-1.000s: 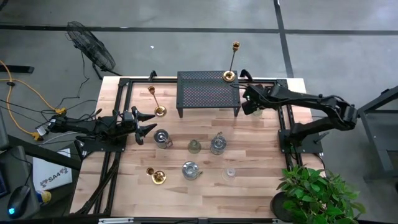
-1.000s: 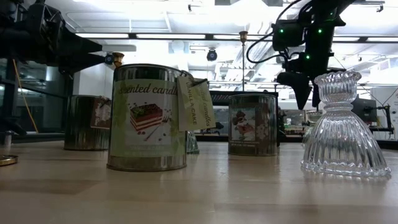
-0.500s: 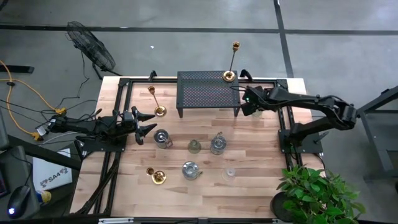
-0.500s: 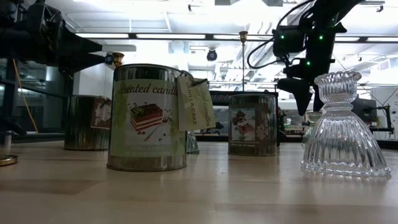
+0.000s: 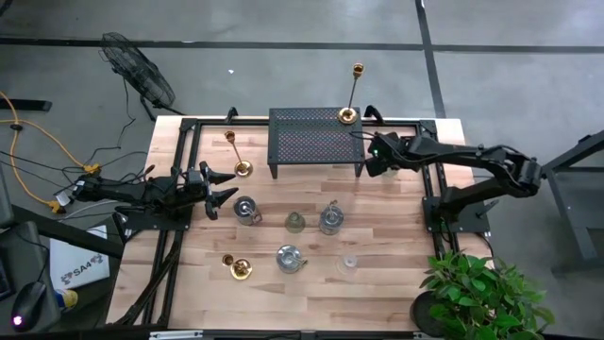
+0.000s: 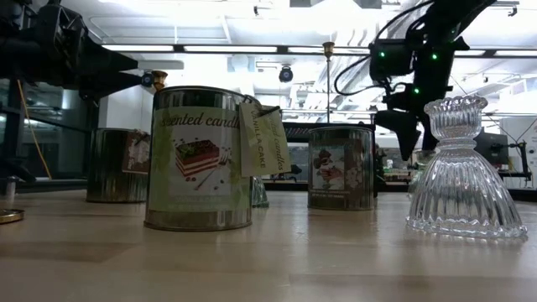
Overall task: Pick & Place candle stick holders
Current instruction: Put the top green candle holder on the shelf
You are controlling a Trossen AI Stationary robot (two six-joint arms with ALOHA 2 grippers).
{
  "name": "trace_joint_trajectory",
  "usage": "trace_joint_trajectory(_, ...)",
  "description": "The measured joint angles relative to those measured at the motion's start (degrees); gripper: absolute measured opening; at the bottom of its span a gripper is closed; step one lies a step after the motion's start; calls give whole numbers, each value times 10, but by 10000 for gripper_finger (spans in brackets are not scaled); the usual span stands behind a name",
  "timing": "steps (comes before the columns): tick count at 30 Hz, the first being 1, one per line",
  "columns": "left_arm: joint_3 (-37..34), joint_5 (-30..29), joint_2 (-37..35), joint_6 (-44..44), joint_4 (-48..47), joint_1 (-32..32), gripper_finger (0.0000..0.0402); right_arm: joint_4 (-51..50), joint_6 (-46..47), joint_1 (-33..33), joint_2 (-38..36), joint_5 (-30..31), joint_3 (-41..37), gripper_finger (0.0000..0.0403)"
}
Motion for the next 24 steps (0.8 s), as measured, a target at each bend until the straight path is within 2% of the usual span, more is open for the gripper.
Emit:
trace_joint_trajectory(7, 0, 0, 0, 0, 0, 0, 218, 12, 3, 0, -1, 2, -9, 199)
trace_joint_trajectory(24, 0, 0, 0, 0, 0, 0, 218, 3, -3, 0, 0, 6, -8, 93)
